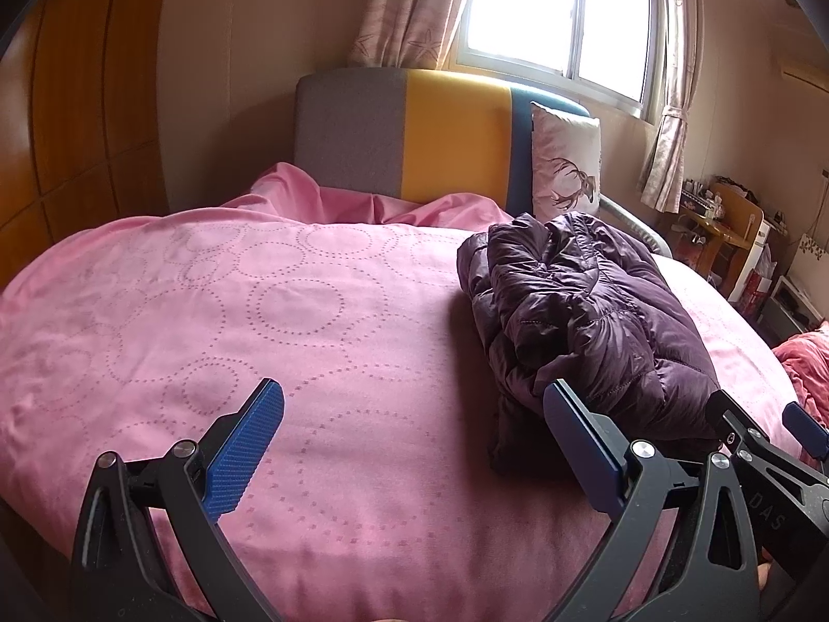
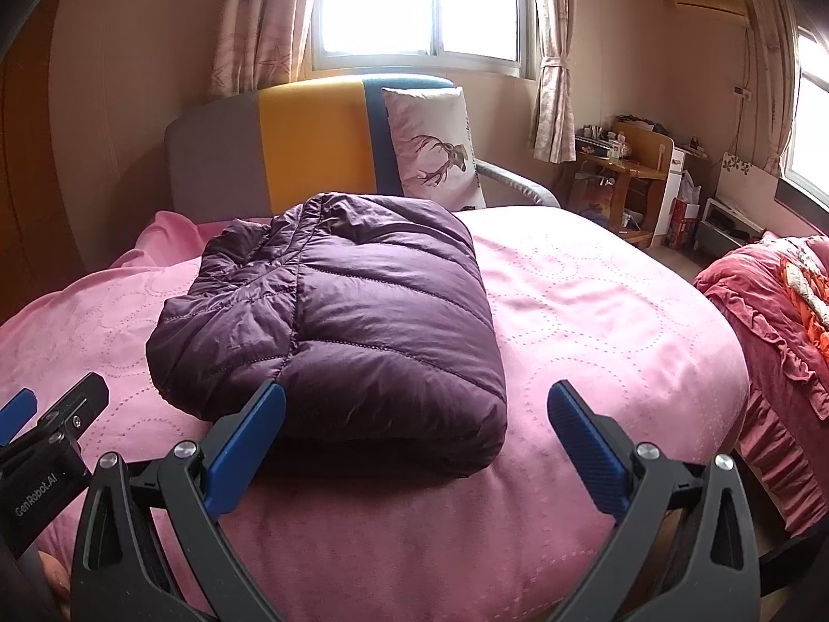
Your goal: Fold large clothes
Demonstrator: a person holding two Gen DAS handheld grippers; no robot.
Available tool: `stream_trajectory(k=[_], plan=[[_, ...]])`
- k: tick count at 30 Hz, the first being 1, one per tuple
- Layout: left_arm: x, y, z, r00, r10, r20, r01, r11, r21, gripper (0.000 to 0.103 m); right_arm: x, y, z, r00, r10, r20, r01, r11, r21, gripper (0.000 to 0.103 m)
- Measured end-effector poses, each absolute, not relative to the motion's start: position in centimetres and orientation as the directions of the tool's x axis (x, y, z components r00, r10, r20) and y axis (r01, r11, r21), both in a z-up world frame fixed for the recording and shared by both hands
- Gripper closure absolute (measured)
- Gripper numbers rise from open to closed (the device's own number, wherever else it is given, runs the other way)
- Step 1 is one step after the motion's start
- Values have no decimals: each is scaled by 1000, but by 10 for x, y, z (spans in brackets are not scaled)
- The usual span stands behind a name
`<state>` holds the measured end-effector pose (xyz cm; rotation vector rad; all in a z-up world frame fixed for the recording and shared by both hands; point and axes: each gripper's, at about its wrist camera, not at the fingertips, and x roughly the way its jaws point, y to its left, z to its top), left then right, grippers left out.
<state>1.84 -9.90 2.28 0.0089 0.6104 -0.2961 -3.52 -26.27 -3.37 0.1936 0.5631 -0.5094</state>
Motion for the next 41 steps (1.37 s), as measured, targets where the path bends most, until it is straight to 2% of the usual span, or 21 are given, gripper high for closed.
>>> stream_trajectory(k=[30,41], plan=[[12,-98,26,785,-284,-550,295,953,-70,4,-33,-258,-38,726,-399,-560,503,864,37,2],[23,-94,15,764,-246,-596,248,965,-80,4,-31,-265,-35,730,-408,-548,511,859,43,2]])
